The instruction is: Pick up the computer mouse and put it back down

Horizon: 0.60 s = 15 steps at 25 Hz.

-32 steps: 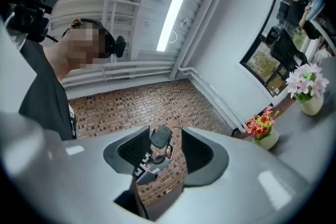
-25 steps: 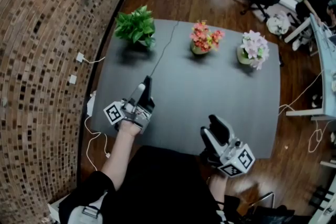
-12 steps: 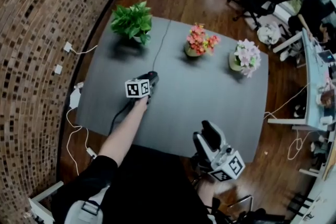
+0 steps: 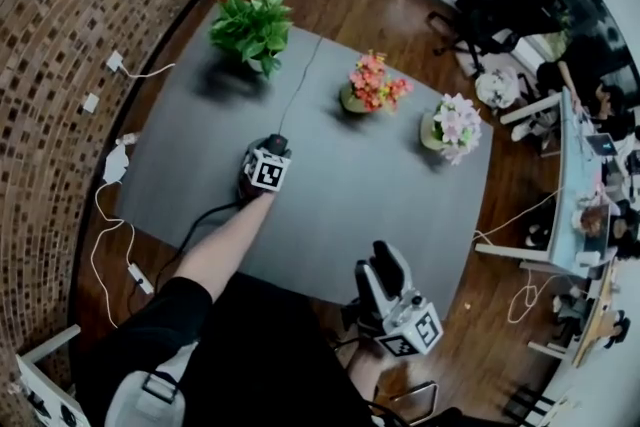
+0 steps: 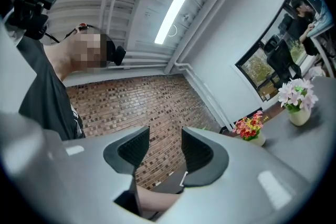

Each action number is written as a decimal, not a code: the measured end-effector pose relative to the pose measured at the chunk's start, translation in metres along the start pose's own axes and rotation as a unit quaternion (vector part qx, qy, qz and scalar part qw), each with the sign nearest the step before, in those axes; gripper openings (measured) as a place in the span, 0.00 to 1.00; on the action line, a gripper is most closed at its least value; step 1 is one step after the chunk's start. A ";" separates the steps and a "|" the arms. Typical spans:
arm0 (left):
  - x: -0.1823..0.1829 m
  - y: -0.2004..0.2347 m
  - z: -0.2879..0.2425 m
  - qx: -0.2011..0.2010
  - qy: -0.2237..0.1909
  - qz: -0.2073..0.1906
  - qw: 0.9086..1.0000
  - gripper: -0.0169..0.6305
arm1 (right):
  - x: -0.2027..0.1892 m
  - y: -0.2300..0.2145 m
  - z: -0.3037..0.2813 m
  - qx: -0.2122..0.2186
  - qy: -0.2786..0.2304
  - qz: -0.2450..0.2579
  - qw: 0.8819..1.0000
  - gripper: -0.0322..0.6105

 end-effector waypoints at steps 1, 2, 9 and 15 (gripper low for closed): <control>-0.001 0.001 0.000 -0.007 -0.006 0.000 1.000 0.47 | -0.001 0.000 0.000 0.002 0.002 0.000 1.000 0.34; -0.001 0.002 0.001 -0.017 -0.011 0.002 1.000 0.47 | -0.001 0.000 -0.001 0.004 0.003 0.000 1.000 0.34; -0.027 0.015 0.066 -0.062 -0.070 0.033 0.995 0.54 | -0.003 0.001 0.001 0.022 -0.001 0.001 1.000 0.34; -0.111 0.033 0.208 -0.107 -0.162 0.200 0.961 0.38 | -0.010 -0.012 0.005 0.059 0.010 -0.011 0.998 0.34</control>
Point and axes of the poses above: the fingertips, and each gripper's own axes: z backward along the fingers, y to its left, x out of its top, the point moved 9 cm from there along z, backward along the fingers, and after that the axes turned 2 degrees about -x, right-handed, at the moved point
